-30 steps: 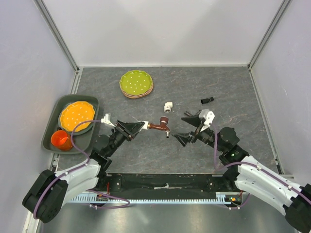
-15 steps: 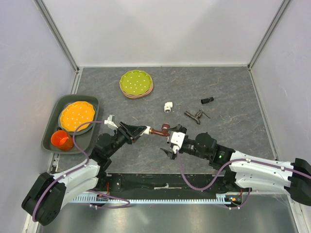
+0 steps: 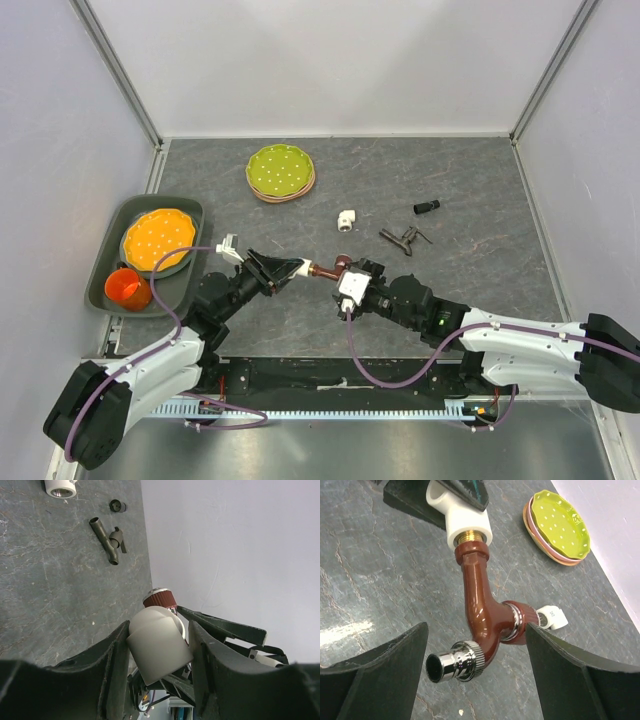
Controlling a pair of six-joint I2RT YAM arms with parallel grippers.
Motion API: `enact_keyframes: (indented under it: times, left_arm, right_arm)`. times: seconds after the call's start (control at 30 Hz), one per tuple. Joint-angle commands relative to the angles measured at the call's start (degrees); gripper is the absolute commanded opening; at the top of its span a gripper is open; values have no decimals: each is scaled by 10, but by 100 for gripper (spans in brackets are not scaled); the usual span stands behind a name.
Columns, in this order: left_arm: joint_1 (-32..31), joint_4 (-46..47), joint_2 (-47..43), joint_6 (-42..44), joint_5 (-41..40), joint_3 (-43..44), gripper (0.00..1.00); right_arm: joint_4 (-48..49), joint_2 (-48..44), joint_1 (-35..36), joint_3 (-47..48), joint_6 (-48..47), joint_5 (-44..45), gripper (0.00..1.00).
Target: Install the water faucets
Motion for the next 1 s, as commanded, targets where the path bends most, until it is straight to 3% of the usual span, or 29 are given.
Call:
enact_keyframes:
  times: [0.0, 0.13, 0.27, 0.53, 0.73, 0.87, 0.97]
  left_arm:
    - [0, 33, -11, -3, 28, 29, 2]
    - [0, 34, -6, 1, 39, 36, 2]
    - [0, 36, -5, 7, 46, 38, 2]
    - [0, 41, -8, 32, 61, 43, 2]
    - [0, 62, -23, 84, 65, 37, 2]
    - [0, 85, -46, 130, 61, 26, 2]
    - [0, 99, -68, 166, 56, 12, 2]
  right_arm:
    - [63, -5, 4, 9, 1, 14, 84]
    - [82, -10, 3, 3, 7, 15, 74]
    - [82, -8, 4, 3, 15, 16, 55]
    - [70, -8, 3, 11, 40, 12, 35]
    - [49, -3, 2, 29, 92, 9, 10]
    - [43, 4, -11, 46, 154, -8, 0]
    - [43, 5, -47, 56, 220, -53, 0]
